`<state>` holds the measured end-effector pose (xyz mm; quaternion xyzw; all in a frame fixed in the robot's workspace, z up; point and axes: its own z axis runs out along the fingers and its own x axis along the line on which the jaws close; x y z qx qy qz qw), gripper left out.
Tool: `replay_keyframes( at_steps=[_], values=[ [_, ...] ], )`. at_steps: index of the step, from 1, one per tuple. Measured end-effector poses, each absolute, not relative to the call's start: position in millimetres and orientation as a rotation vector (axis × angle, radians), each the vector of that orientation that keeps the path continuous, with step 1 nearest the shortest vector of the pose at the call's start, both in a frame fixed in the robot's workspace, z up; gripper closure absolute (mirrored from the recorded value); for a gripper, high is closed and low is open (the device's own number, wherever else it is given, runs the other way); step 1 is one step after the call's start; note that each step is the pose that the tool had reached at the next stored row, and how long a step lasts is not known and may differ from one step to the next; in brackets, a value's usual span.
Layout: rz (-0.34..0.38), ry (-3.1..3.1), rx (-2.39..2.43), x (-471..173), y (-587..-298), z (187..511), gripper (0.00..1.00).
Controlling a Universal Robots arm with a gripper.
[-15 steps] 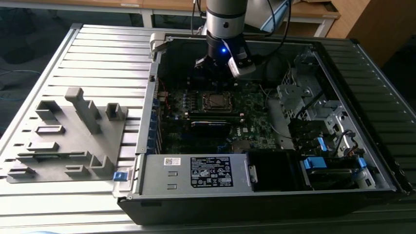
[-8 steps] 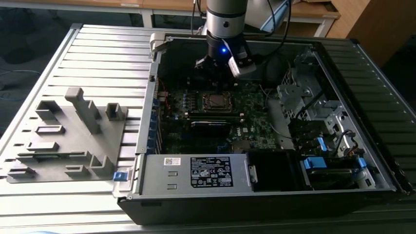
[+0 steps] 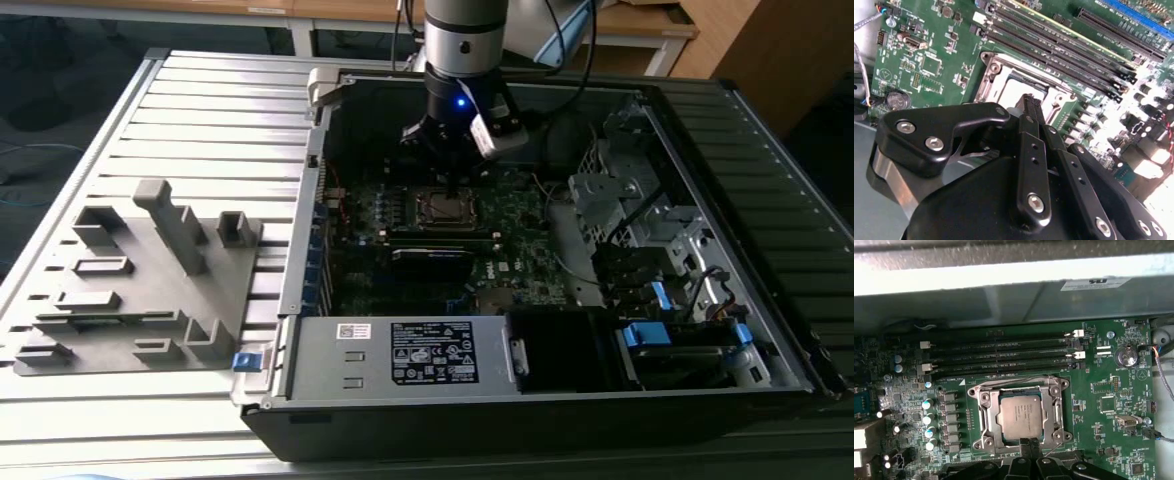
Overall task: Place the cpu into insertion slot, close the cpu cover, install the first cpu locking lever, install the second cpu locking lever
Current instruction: 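Install the second cpu locking lever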
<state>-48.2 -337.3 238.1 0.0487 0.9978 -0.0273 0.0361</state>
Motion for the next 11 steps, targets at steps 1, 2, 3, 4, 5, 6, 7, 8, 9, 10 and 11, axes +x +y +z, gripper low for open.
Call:
replay_keyframes(
  at_steps=[1, 2, 3, 4, 5, 6, 7, 8, 9, 10, 11],
  values=[
    [-0.08, 3.065, 0.15, -48.1, -338.6, 238.0, 0.89],
    [-0.076, 3.065, 0.15, -48.1, -340.1, 237.8, 0.89],
    [-0.072, 3.065, 0.15, -48.1, -341.7, 237.8, 0.89],
    [-0.07, 3.065, 0.15, -48.1, -343.3, 237.7, 0.89],
    [-0.067, 3.065, 0.15, -48.1, -345.0, 237.7, 0.89],
    [-0.064, 3.066, 0.15, -48.1, -346.7, 237.7, 0.89],
    [-0.061, 3.066, 0.15, -48.1, -348.2, 237.7, 0.89],
    [-0.058, 3.066, 0.15, -48.1, -349.4, 237.7, 0.89],
    [-0.056, 3.066, 0.151, -48.1, -349.9, 237.7, 0.89],
    [-0.055, 3.066, 0.151, -48.1, -350.1, 237.7, 0.89],
    [-0.055, 3.066, 0.151, -48.1, -350.0, 237.7, 0.89]
  ],
)
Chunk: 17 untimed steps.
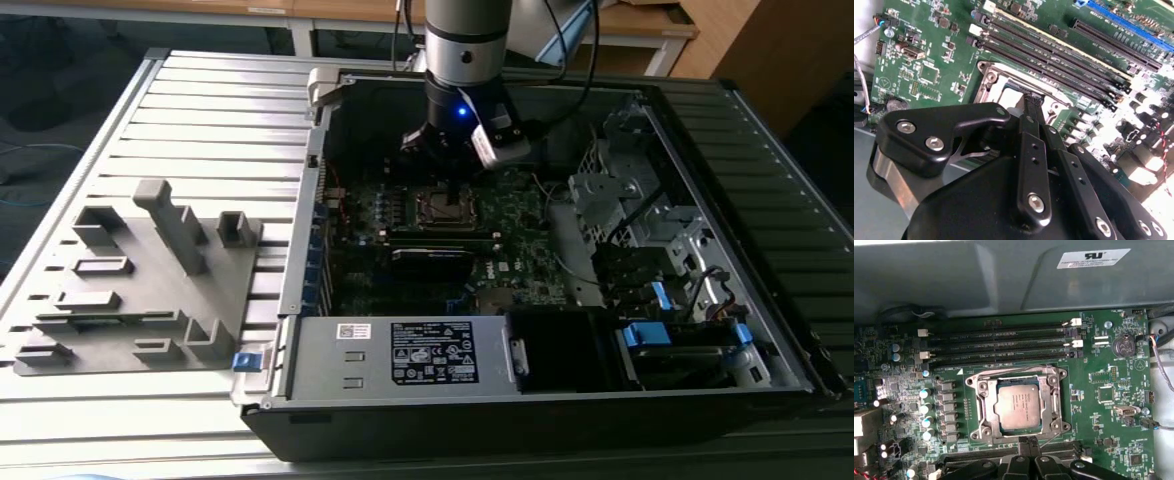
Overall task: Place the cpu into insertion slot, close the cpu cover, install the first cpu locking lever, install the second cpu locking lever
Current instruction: 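Install the second cpu locking lever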
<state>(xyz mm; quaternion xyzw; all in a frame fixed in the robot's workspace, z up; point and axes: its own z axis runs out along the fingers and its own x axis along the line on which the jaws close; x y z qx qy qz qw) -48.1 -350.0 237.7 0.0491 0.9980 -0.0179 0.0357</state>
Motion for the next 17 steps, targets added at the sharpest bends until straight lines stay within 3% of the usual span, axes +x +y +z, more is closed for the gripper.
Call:
replay_keyframes(
  at_steps=[17],
  values=[
    [-0.052, 3.066, 0.151, -48.1, -356.4, 237.6, 0.89]
  ],
)
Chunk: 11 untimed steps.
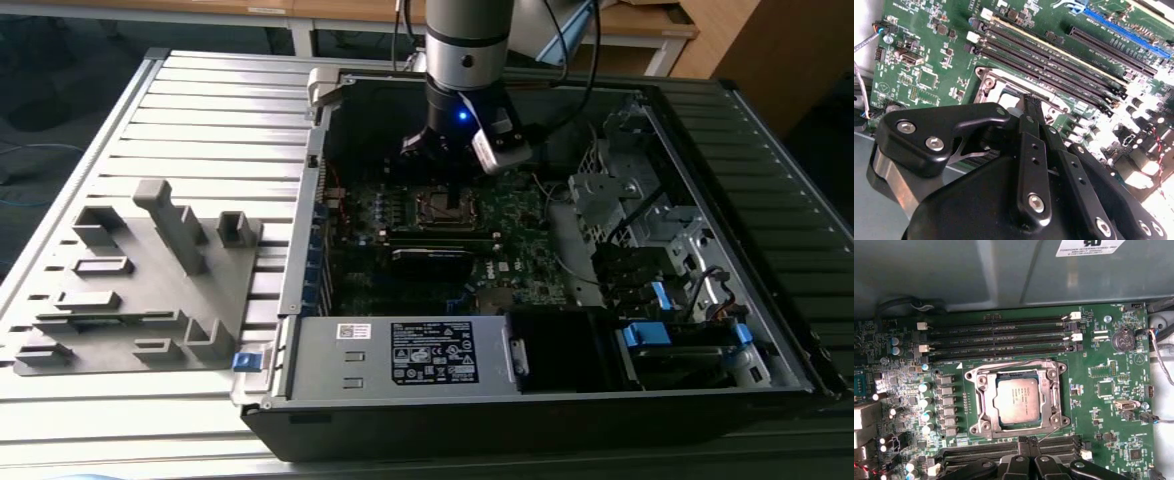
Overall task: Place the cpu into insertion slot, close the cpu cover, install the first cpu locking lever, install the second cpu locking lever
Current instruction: 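Install the second cpu locking lever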
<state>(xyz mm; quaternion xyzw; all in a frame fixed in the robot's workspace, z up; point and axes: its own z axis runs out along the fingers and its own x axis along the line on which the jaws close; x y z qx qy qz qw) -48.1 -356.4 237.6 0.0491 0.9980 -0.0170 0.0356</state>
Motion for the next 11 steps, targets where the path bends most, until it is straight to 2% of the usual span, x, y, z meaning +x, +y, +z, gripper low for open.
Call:
replay_keyframes(
  at_steps=[11],
  values=[
    [-0.048, 3.071, 0.151, -48.1, -359.0, 237.2, 0.89]
  ],
)
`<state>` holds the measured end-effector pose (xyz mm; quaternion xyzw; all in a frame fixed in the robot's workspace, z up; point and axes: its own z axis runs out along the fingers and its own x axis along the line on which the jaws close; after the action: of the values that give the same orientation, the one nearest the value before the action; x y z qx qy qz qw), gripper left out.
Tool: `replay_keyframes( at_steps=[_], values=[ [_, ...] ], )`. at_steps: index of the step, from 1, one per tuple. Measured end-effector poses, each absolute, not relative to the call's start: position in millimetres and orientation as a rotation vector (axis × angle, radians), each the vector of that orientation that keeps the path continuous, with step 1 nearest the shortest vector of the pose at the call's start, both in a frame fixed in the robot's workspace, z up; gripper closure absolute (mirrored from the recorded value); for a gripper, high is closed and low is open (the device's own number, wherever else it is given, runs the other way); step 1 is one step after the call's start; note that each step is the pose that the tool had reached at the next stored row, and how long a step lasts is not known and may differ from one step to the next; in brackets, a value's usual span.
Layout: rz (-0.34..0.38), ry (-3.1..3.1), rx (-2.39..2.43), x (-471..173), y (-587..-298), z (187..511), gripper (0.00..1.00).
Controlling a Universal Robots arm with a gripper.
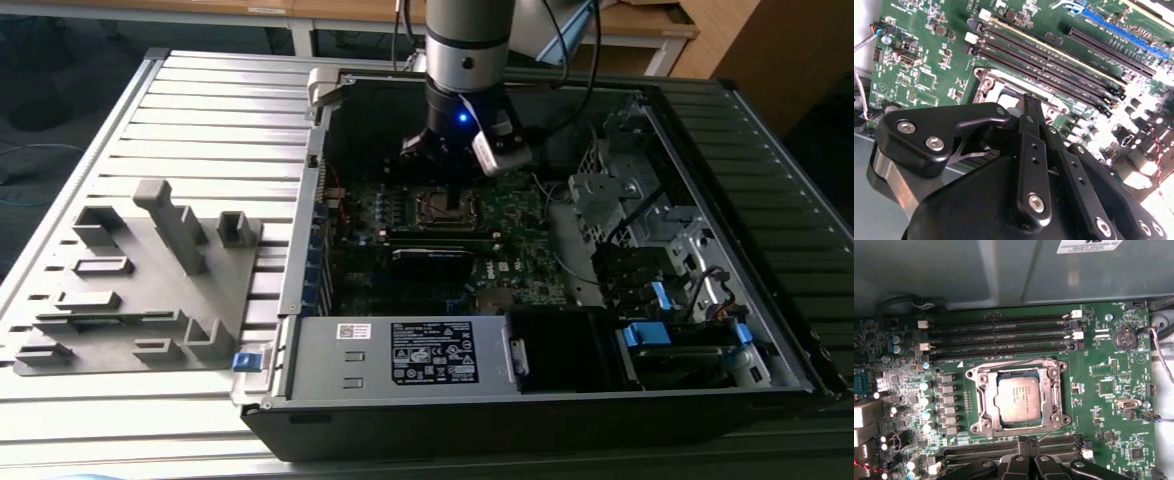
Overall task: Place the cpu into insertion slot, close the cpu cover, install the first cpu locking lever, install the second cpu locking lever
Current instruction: 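Install the second cpu locking lever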
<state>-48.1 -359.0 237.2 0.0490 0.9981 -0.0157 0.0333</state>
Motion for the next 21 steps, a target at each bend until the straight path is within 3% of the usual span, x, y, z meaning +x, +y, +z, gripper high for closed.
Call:
replay_keyframes(
  at_steps=[21],
  values=[
    [-0.009, 3.072, 0.152, -55.0, -368.3, 233.5, 0.89]
  ],
)
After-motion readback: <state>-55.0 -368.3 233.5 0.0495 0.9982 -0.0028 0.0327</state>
